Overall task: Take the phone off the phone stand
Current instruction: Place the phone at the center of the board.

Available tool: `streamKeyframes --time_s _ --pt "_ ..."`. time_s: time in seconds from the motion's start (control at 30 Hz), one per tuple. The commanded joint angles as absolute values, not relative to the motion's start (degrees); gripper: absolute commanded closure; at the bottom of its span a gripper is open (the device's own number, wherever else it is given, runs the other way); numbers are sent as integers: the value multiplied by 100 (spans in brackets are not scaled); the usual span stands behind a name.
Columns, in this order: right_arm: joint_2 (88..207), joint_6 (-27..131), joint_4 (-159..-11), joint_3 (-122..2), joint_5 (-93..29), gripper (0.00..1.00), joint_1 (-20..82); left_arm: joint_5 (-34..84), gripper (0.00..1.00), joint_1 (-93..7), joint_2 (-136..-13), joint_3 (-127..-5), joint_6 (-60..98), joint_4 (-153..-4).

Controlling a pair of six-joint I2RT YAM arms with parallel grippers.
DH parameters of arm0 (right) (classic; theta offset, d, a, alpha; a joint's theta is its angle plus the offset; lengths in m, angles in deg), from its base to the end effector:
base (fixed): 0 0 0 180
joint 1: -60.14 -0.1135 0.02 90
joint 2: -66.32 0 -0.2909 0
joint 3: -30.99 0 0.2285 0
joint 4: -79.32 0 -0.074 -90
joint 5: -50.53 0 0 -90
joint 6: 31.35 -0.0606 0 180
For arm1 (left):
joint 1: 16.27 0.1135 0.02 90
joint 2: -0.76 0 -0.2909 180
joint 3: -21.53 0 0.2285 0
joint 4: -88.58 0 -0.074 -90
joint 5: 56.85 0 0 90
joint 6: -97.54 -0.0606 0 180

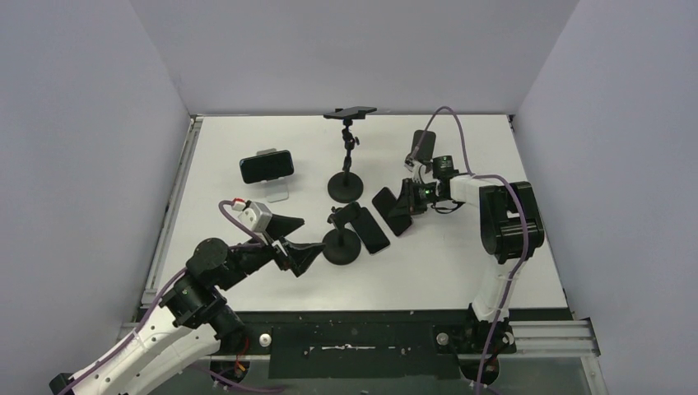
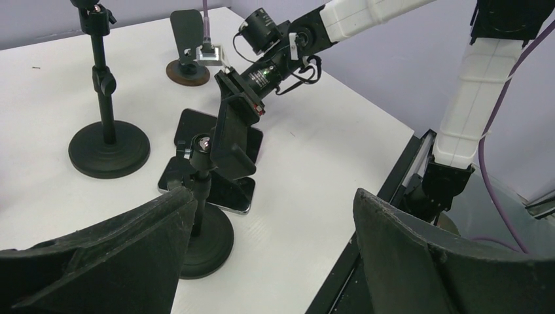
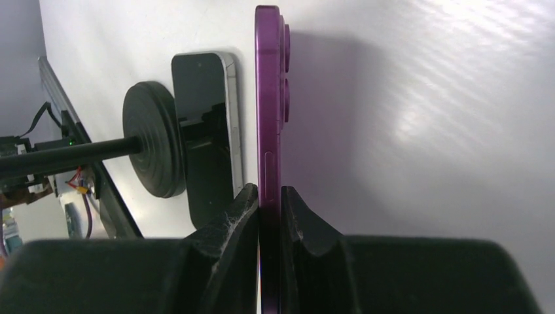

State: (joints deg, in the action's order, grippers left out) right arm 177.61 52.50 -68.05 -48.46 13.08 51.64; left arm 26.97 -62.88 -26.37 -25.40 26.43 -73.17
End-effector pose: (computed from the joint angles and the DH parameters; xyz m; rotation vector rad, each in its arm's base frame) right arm 0.3564 0.1019 0.1640 -0.3341 2.5182 1.3091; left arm 0.0710 -0.0846 0.3272 0.4773 1.5580 -0.9781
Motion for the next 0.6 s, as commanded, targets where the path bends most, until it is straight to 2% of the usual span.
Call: streamKeyframes --time_s 0.0,0.1,0.13,0.23,0.3,0.5,0.57 --pt "17815 5464 -6373 -4613 922 100 4873 2274 12 -6096 -2623 -2509 2699 -7858" --pt "17764 5316 -6556 -4501 661 97 4884 2217 12 -6064 -2614 -2507 2714 -7805" --pt "17696 5239 -6669 -4432 553 92 4920 2221 12 -6062 -2601 -2507 2713 -7785" --pt "17429 5018 -6919 -4229 184 63 5028 2257 12 -6060 -2531 -2491 2730 -7775" --pt "17280 4957 -6973 -4146 -30 50 5079 2292 12 -6057 -2509 -2474 2732 -7794" --pt "16775 4606 -7234 -3911 -404 26 5099 2382 12 -6018 -2551 -2465 2749 -7779" --pt "16441 4386 -7360 -3787 -650 23 5098 2469 12 -6013 -2547 -2456 2749 -7771"
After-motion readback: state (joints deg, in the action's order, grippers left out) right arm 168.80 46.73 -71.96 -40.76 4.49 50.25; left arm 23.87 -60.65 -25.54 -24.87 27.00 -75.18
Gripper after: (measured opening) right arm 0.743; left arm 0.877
